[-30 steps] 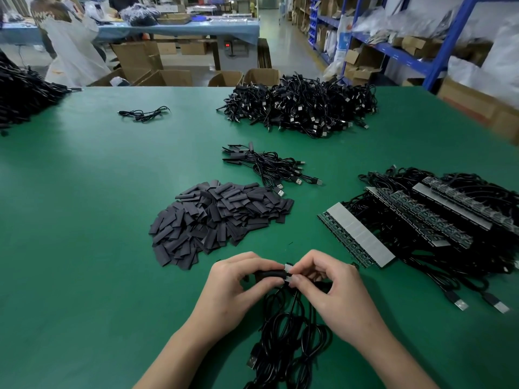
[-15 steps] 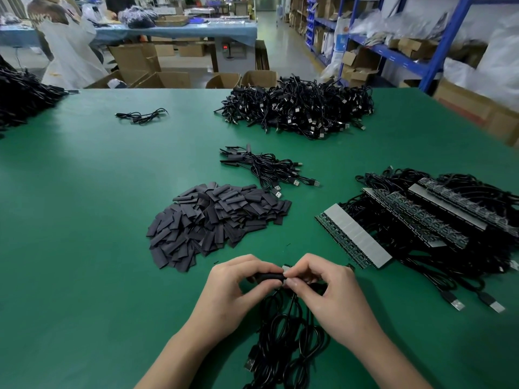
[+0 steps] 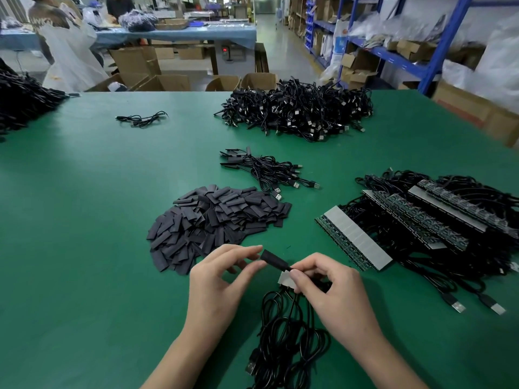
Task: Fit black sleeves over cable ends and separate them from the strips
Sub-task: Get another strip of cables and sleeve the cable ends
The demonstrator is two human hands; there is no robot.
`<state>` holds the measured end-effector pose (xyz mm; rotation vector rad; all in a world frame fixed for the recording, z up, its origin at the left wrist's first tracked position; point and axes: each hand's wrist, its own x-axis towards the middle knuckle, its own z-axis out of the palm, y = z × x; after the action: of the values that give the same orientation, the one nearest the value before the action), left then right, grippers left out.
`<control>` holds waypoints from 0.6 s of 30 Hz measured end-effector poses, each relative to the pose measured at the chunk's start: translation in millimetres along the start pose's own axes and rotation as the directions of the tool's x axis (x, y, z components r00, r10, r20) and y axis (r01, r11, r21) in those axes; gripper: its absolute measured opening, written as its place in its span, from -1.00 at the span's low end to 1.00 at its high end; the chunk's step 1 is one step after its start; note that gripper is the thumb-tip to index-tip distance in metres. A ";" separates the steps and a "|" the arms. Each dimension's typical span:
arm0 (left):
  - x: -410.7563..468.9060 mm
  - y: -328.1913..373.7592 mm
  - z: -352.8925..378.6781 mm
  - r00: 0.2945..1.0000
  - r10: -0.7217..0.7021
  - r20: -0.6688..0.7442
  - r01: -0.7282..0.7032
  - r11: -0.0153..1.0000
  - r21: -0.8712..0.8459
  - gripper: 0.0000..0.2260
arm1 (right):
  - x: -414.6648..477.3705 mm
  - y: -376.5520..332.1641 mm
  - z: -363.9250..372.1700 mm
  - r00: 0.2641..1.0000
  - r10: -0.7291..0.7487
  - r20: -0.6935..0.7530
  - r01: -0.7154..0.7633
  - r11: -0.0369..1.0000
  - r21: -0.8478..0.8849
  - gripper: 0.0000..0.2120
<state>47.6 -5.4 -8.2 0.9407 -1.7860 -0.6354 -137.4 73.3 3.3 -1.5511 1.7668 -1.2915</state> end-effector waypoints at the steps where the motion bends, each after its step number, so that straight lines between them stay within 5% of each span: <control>1: -0.7 1.2 0.5 1.000 0.010 -0.003 -0.010 1.000 0.012 -0.81 | -0.3 0.1 0.3 1.000 0.000 -0.003 0.000 1.000 0.000 -0.82; 14: -3.7 3.8 2.6 0.997 0.071 0.040 -0.074 0.993 0.087 -0.82 | -3.8 4.2 6.6 0.998 0.010 -0.054 -0.011 1.000 -0.022 -0.81; 18: -4.9 6.0 4.4 0.986 -0.160 0.051 0.166 0.976 -0.141 -0.84 | -3.3 4.6 6.6 0.999 -0.022 -0.038 0.020 0.999 -0.035 -0.81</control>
<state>42.7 2.1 -7.9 0.9869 -1.6832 -0.8818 -133.4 73.7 -4.5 -1.5775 1.8095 -1.3153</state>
